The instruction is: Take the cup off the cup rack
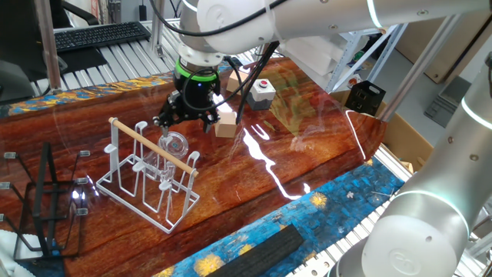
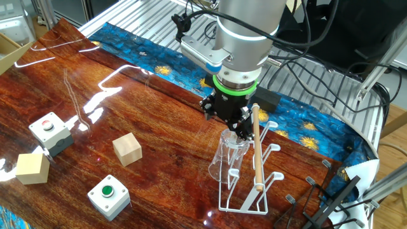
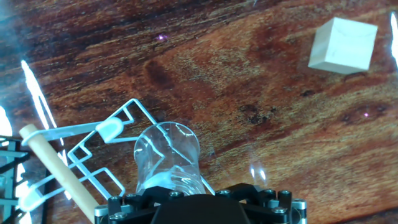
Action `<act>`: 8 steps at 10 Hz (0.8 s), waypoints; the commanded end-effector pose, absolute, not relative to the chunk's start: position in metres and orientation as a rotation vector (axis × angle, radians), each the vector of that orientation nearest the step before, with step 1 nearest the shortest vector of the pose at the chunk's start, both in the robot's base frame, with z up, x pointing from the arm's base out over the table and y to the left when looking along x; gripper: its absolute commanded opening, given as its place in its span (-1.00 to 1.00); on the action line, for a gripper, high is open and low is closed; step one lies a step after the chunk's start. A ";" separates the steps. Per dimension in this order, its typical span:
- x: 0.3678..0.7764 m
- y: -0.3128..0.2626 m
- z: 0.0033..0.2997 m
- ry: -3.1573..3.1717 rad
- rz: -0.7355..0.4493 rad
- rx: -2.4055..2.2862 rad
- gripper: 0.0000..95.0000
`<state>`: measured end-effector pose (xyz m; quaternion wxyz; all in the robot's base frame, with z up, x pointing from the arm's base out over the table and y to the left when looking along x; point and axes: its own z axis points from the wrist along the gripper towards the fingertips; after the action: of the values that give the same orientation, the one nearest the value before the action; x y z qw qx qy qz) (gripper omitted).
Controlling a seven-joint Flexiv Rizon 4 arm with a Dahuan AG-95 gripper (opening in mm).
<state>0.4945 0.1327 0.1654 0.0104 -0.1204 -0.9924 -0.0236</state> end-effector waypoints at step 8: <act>0.502 0.157 0.155 -3.091 -0.071 -0.435 1.00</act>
<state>0.5011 0.1572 0.1544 0.0095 -0.1387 -0.9900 -0.0231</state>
